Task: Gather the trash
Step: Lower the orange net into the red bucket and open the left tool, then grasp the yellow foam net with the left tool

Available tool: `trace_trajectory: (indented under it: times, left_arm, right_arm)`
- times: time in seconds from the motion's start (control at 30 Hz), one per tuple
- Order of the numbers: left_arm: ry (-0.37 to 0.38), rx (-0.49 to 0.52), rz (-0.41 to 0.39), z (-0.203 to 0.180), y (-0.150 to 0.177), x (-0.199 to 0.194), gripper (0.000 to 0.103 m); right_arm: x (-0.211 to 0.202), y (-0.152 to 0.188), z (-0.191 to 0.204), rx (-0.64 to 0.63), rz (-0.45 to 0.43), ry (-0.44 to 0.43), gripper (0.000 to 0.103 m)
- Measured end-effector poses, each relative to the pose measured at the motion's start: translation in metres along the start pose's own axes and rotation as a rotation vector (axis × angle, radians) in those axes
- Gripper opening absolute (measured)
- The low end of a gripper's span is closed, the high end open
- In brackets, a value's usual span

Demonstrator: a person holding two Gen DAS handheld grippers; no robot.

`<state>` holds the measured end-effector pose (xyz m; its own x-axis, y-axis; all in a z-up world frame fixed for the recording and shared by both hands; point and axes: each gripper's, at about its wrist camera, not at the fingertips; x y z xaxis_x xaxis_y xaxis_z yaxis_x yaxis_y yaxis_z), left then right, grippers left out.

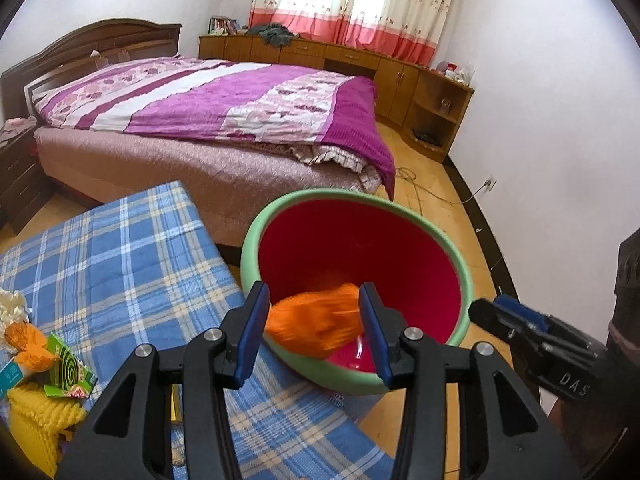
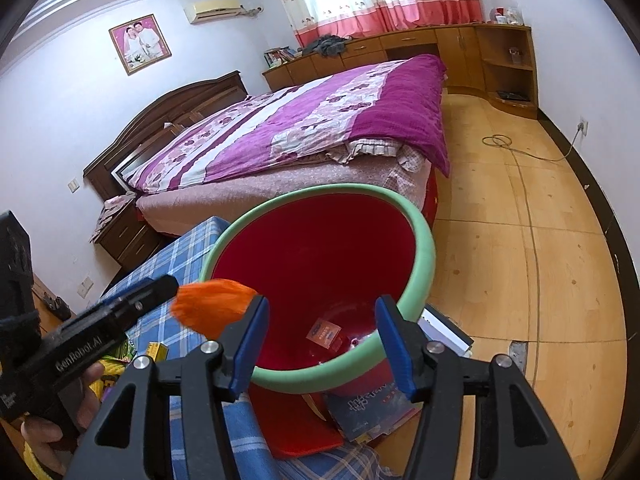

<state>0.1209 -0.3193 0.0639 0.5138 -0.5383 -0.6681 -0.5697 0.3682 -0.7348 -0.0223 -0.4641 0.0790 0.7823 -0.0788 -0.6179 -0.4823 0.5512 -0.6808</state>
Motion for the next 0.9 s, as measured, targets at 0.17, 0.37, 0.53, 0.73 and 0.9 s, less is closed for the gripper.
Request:
trace_trajectory:
  times: [0.17, 0.37, 0.53, 0.73, 0.9]
  left_arm:
    - [0.001, -0.011, -0.014, -0.001, -0.007, -0.005, 0.047]
    - [-0.007, -0.052, -0.008, 0.009, -0.006, -0.016, 0.047]
    - [-0.048, -0.076, 0.005, 0.023, 0.002, -0.028, 0.047]
    - [-0.086, -0.117, 0.031, 0.049, 0.020, -0.045, 0.047]
    - [-0.155, -0.149, 0.042, 0.076, 0.037, -0.062, 0.047]
  right_arm:
    - [-0.003, 0.002, -0.001, 0.003, -0.002, 0.003, 0.059]
    - [-0.008, 0.003, 0.000, -0.003, -0.009, -0.004, 0.059]
    - [-0.016, 0.006, 0.007, -0.018, -0.020, -0.021, 0.065]
    - [-0.018, 0.011, 0.023, -0.039, -0.012, -0.045, 0.067]
    - [-0.015, 0.017, 0.034, -0.050, 0.009, -0.069, 0.070]
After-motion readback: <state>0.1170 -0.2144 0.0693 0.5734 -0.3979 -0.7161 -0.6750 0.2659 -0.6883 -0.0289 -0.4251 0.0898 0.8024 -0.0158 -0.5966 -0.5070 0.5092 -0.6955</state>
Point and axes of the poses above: each gripper's, at about its wrist camera, not at the fingertips, and x roughly the way its jaws point, z to its left, y to its underside, and after that the axes turned 6 degrees about -y, right-handed
